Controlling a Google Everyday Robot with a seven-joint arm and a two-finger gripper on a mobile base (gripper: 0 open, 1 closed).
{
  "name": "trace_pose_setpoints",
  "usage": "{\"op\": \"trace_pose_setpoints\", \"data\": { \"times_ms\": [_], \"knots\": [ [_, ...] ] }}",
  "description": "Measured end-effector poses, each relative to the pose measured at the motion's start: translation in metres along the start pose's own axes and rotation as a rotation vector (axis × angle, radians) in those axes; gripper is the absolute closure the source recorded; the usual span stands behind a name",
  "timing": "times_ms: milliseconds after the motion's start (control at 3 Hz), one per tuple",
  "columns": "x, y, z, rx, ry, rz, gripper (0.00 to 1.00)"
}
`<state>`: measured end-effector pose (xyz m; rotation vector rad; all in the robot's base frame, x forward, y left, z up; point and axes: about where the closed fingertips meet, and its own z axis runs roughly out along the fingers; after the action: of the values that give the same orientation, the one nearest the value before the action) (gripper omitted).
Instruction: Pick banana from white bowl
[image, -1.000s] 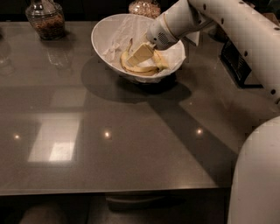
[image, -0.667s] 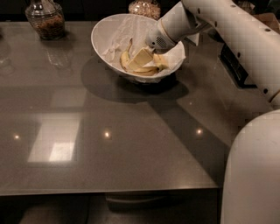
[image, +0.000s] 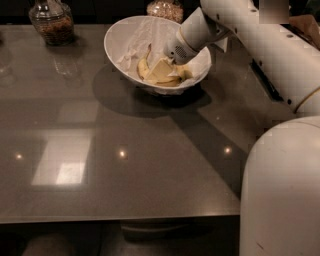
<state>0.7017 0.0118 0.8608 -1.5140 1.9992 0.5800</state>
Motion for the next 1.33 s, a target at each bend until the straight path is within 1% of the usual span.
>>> {"op": "trace_pose_setpoints", "data": {
  "times_ms": [333,667,1000,1333],
  "knots": [
    [0.010,-0.008,0.008,-0.001,0.030,0.022,0.42],
    [0.021,-0.012,0.017,-0.008,0.059,0.044,0.53],
    [0.026,-0.014,0.019,-0.008,0.072,0.056,0.71],
    [0.022,-0.012,0.009,0.010,0.052,0.065,0.94]
  ]
}}
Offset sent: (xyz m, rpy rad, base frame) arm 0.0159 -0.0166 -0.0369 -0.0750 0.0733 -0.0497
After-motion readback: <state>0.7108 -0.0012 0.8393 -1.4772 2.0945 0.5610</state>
